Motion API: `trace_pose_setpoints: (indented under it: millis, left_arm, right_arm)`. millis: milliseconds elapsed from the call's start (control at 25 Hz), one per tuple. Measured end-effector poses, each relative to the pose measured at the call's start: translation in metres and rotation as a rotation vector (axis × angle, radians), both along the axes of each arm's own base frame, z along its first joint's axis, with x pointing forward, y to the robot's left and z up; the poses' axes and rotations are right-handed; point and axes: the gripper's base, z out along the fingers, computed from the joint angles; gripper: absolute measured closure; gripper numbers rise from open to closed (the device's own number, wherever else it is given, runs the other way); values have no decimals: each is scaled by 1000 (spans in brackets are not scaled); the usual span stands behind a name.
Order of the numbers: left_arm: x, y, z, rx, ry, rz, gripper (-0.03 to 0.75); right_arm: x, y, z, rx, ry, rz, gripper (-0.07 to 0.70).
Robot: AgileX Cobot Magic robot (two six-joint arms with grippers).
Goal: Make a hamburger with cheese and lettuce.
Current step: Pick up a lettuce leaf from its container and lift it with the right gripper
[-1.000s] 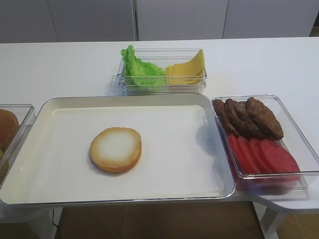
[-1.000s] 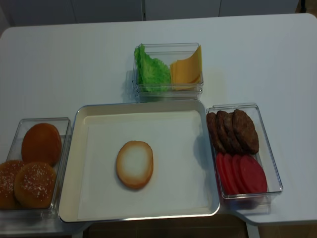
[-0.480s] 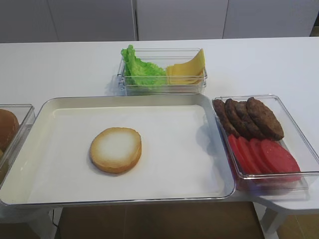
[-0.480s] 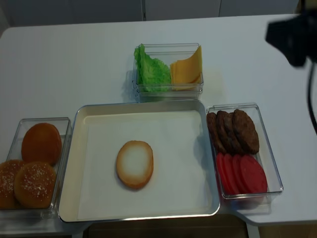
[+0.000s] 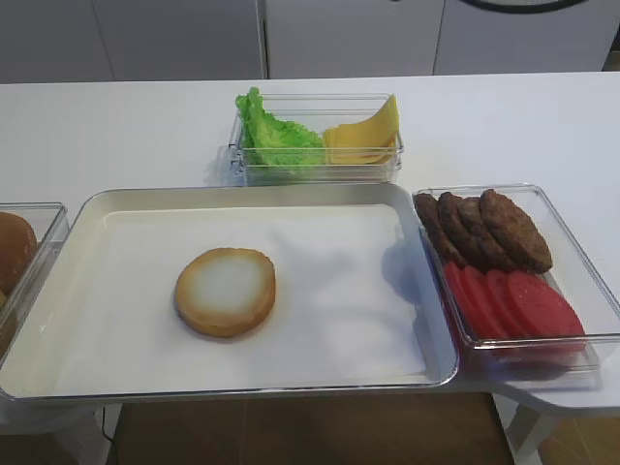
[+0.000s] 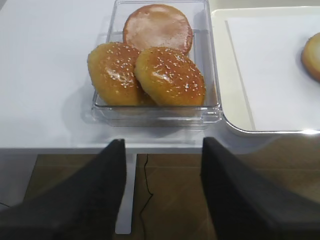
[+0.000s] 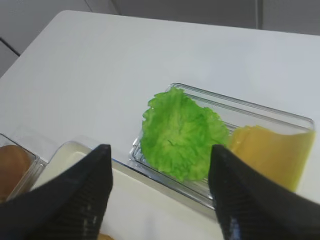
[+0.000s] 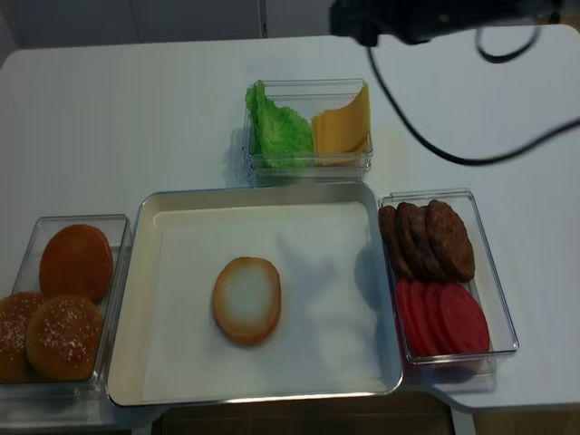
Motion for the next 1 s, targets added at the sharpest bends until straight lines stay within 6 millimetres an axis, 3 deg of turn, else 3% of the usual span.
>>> trace_pose_setpoints:
  millis: [200, 480, 1000]
  left_arm:
    - [0, 0, 0, 0, 0, 0, 353]
    - [0, 0, 0, 0, 0, 0, 353]
    - [0, 0, 0, 0, 0, 0, 353]
  right_arm:
    - [38, 29, -29, 32, 67, 29, 177]
    - [79, 51, -69, 98, 138, 35, 180]
    - [102, 81, -114, 156, 184, 80, 181]
